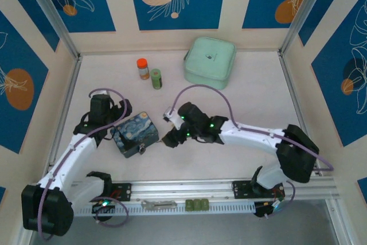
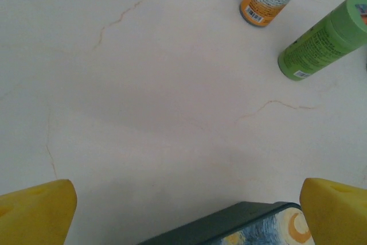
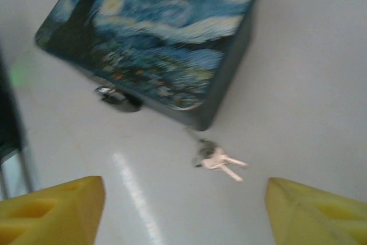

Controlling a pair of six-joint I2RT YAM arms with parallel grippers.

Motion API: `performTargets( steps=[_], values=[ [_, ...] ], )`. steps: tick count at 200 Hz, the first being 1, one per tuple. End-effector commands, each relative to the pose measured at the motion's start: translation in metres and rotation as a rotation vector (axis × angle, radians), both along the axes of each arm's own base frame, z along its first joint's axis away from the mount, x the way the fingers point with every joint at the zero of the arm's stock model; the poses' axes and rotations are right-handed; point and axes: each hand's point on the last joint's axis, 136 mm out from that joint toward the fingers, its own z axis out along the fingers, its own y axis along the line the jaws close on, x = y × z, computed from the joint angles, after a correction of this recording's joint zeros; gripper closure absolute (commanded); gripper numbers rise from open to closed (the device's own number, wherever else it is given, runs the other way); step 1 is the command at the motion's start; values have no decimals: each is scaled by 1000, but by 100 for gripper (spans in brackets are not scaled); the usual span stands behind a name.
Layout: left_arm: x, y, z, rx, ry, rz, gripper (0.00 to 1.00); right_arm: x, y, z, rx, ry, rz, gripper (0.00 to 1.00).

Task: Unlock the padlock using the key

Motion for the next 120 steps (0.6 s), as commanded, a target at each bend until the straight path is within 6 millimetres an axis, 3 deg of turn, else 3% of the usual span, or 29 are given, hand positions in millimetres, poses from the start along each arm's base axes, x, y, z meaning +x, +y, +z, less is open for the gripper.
performTargets(
  steps=[1,34,63,94,120],
  values=[
    [-7,3,4,-78,-2,85,1,-24,6,-22,-82,164,97,31],
    [-37,28,-8,-53,106,236,1,-14,24,-50,-153,178,138,32],
    [-69,52,-12,53,217,306,1,-1,37,-71,-226,220,94,39],
    [-88,46,-23,12,278,291,1,13,36,-88,-294,239,-35,49],
    [-92,40,-32,-60,261,300,1,20,30,-98,-348,229,-137,56]
  ],
)
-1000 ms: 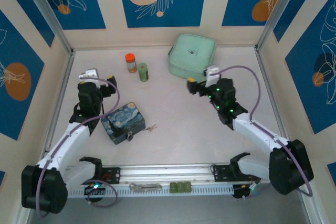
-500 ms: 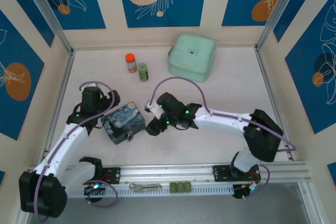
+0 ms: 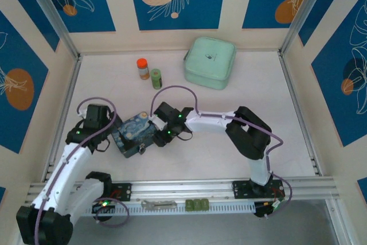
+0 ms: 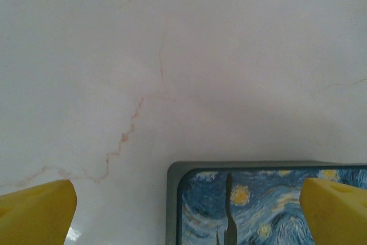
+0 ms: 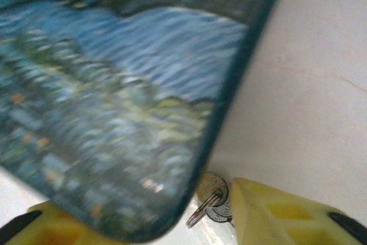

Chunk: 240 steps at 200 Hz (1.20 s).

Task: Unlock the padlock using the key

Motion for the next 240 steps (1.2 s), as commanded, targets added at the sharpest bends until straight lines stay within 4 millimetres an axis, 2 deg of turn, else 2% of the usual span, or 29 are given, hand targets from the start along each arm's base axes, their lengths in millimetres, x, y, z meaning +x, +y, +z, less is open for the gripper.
performTargets(
  steps=[1,46,80,102,128,162,182,201,222,240],
  values=[
    [-17,-1,-13,-50,40,38,1,5,-9,-7,-84,-6,-106,56],
    [4,-7,17,-72,-88,8,1,5,-19,-13,-129,2,-161,67],
    [29,-34,34,-199,-167,-62,1,8,-36,-21,-156,28,-231,88],
    [42,-48,43,-268,-226,-75,1,15,-55,-17,-141,47,-317,94],
    [58,-65,57,-296,-303,-108,1,18,-81,-11,-112,76,-401,95],
    [82,-99,72,-305,-354,-198,1,13,-119,-24,-132,155,-509,96],
    [93,-124,78,-299,-366,-265,1,13,-130,-23,-124,165,-541,93],
    [101,-143,81,-304,-365,-318,1,15,-130,-8,-86,120,-531,75],
    [106,-153,82,-321,-360,-344,1,20,-130,14,-61,37,-483,54],
    [107,-155,83,-323,-372,-350,1,21,-127,22,-79,-9,-403,49]
  ],
)
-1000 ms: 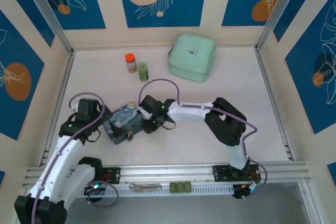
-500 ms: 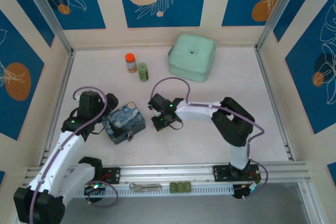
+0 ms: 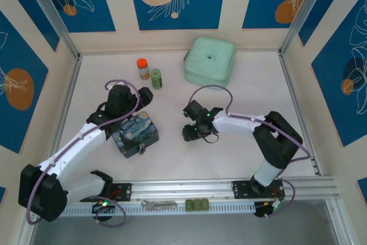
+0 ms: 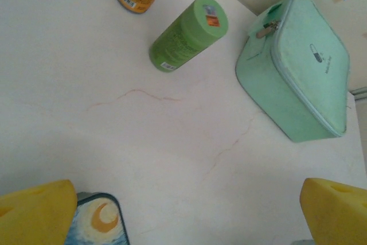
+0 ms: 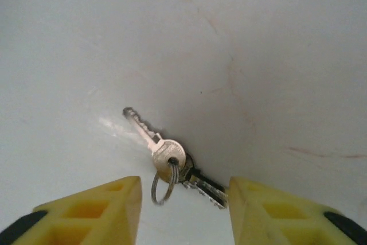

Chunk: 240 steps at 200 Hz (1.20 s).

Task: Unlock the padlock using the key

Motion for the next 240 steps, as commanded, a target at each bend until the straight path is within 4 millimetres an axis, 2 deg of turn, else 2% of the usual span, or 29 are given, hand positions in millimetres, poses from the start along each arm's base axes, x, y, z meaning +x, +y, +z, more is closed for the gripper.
performTargets(
  steps=[1,13,51,90,115,156,173,193,215,240],
  values=[
    [8,-9,22,-28,-70,-28,1,3,4,22,-16,-75,102,49],
    [8,-9,23,-25,-78,-31,1,1,9,18,-45,-81,182,48],
    [3,-4,23,-18,-79,-18,1,-7,15,-12,-182,-62,355,46],
    [-1,-2,22,-27,-76,-11,1,-4,13,-33,-247,-36,369,48],
    [-1,-1,24,-31,-84,-6,1,-9,8,-40,-263,-11,356,57],
    [3,-11,29,-74,-98,-34,1,-17,7,-45,-221,-1,331,91],
    [4,-20,33,-107,-104,-63,1,-15,15,-40,-151,-23,326,100],
    [6,-36,37,-160,-118,-107,1,-6,27,-25,-25,-55,317,100],
    [5,-55,42,-212,-132,-157,1,4,35,4,124,-99,317,100],
    [3,-78,50,-271,-163,-233,1,13,42,51,346,-93,311,100]
  ],
)
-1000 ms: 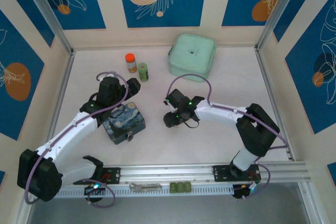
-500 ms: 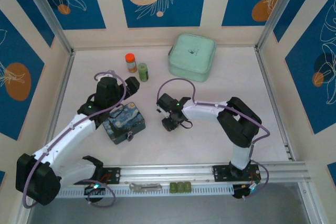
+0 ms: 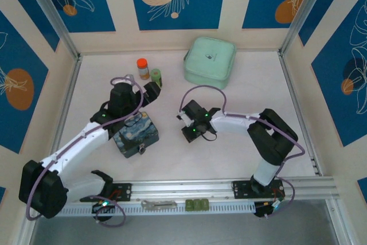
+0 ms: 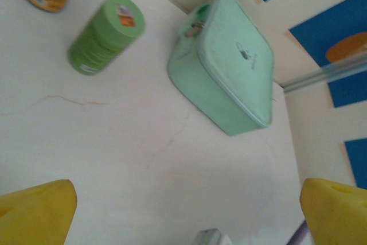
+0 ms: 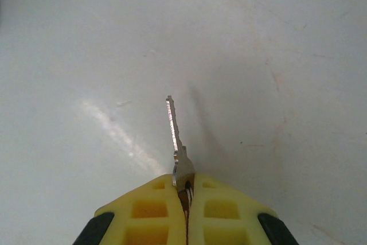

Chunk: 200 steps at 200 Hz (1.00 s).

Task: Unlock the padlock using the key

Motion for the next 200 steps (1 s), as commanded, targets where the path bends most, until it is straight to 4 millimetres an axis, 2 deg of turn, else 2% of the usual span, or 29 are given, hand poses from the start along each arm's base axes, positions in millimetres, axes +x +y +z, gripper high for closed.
performTargets(
  steps=[1,42,58,70,95,125,156,173,200],
  values=[
    [-3,-30,19,-103,-62,-103,1,5,25,61,304,21,54,100],
    [-3,-52,48,-178,-186,-207,0,21,15,140,647,185,-19,100],
    [-1,-56,57,-204,-211,-221,1,24,10,159,715,229,-32,100],
    [0,-62,60,-227,-211,-237,5,26,7,169,750,249,-43,100],
    [0,-82,53,-291,-168,-284,15,35,2,188,852,286,-64,100],
    [-6,-108,41,-325,-130,-354,23,40,1,191,870,289,-86,100],
    [-8,-111,26,-298,-95,-343,24,48,-6,186,824,220,-158,100],
    [-10,-114,22,-286,-72,-340,24,55,-11,181,745,121,-217,100],
    [-9,-114,9,-285,-5,-287,26,68,-21,172,501,-141,-298,100]
  ],
)
